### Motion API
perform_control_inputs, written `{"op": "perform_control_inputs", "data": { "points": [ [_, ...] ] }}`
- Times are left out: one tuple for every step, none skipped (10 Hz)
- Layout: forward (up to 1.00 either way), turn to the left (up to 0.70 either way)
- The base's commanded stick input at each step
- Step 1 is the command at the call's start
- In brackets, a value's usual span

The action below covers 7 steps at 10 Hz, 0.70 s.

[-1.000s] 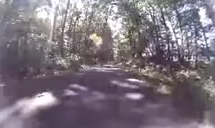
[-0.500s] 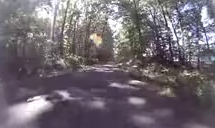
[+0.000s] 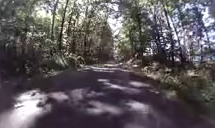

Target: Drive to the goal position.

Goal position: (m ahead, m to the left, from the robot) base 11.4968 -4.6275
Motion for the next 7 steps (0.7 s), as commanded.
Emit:
{"op": "perform_control_inputs", "data": {
  "points": [
    [0.45, -0.05],
    [0.45, -0.16],
    [0.45, -0.27],
    [0.45, -0.27],
    [0.45, -0.04],
    [0.45, 0.0],
    [0.45, 0.0]
  ]
}}
